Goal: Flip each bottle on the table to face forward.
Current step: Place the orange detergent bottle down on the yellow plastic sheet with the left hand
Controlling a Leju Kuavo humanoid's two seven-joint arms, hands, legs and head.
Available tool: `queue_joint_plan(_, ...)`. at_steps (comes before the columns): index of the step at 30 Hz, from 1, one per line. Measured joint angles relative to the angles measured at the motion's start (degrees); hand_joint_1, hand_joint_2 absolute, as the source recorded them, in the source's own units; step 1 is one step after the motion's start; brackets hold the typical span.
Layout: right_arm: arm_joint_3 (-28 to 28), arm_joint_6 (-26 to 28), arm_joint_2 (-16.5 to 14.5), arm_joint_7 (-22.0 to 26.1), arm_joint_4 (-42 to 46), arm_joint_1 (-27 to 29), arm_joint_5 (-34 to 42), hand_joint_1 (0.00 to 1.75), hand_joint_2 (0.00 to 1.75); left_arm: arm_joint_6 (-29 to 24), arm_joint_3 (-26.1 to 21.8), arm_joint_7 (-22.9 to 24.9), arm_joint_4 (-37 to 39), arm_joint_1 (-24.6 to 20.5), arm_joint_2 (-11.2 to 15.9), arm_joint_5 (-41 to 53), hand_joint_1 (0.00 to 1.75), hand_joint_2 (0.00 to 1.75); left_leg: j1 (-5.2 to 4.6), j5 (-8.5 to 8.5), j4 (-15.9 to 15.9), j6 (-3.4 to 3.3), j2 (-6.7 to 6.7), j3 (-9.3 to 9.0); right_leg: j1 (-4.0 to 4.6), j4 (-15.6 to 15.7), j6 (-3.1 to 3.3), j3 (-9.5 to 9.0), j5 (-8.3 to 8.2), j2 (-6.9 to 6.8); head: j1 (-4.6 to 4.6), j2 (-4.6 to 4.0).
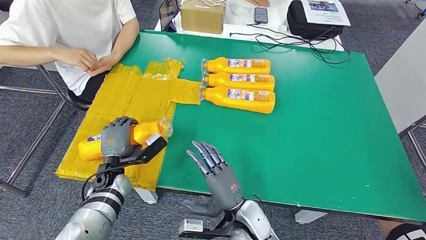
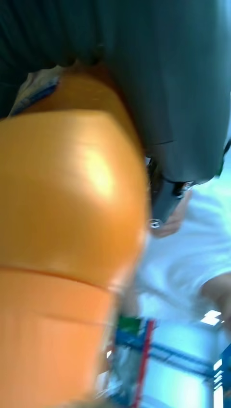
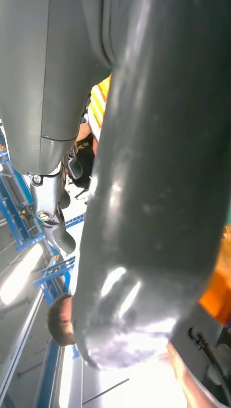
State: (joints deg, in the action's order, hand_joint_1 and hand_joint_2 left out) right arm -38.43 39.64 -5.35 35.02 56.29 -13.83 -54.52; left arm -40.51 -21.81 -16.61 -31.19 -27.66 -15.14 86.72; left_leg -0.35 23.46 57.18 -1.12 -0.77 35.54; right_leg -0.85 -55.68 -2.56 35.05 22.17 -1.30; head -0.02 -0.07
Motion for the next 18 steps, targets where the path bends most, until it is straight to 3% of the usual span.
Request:
queue_joint_plan(5,5.01,0.02,-0.87,1.18,-1.16,2.04,-2.06,0.00,0.00,-0.25,1.85,-0.27,4.42,1.11,-0.10,0.65,1.75,1.75,0.00,0.02,-0.01,0.02,-0.01,-0.14,0.00,0.00,0.01,-0.11,0.02,0.01,-0.01,0.00)
queue_joint_plan(7,5.91,0.03,-0.97,1.17,-1.49,2.31,-2.08,0.00,0.00,-0.27,2.68,-0.56,4.71,1.60,-0.15,0.59,1.64,1.75,0.01,0.03,-0.02,0.03,-0.01,-0.23,0.01,0.00,0.01,-0.19,0.03,0.01,-0.01,0.00)
queue_joint_plan(8,6.25,0.03,-1.04,1.17,-1.63,2.41,-2.08,0.00,0.00,-0.28,3.16,-0.83,4.69,1.80,-0.18,0.43,1.48,1.75,0.01,0.03,-0.02,0.03,-0.01,-0.26,0.01,-0.01,0.02,-0.22,0.03,0.00,-0.01,0.00)
queue_joint_plan(12,7.24,0.03,-1.31,0.97,-2.05,2.81,-2.30,0.00,0.00,0.14,4.28,-4.94,5.09,1.63,-0.37,-4.42,0.31,1.75,0.01,0.01,-0.03,0.03,0.04,-0.37,0.00,0.00,0.02,-0.32,0.04,-0.06,-0.02,0.00)
queue_joint_plan(15,8.08,0.03,-1.40,0.84,-2.09,3.41,-3.14,0.00,0.00,4.35,4.33,-10.31,6.01,0.72,-1.03,-11.99,0.06,1.75,0.01,0.00,-0.03,0.03,0.21,-0.49,-0.01,0.01,0.02,-0.50,0.05,-0.23,-0.01,0.00)
queue_joint_plan(18,8.87,0.03,-1.46,0.73,-2.09,3.94,-3.95,0.00,0.00,10.63,4.42,-13.88,6.15,0.17,-2.19,-17.27,0.00,1.75,0.00,0.01,-0.03,0.02,0.27,-0.62,-0.03,0.01,0.01,-0.66,0.05,-0.28,0.00,0.00)
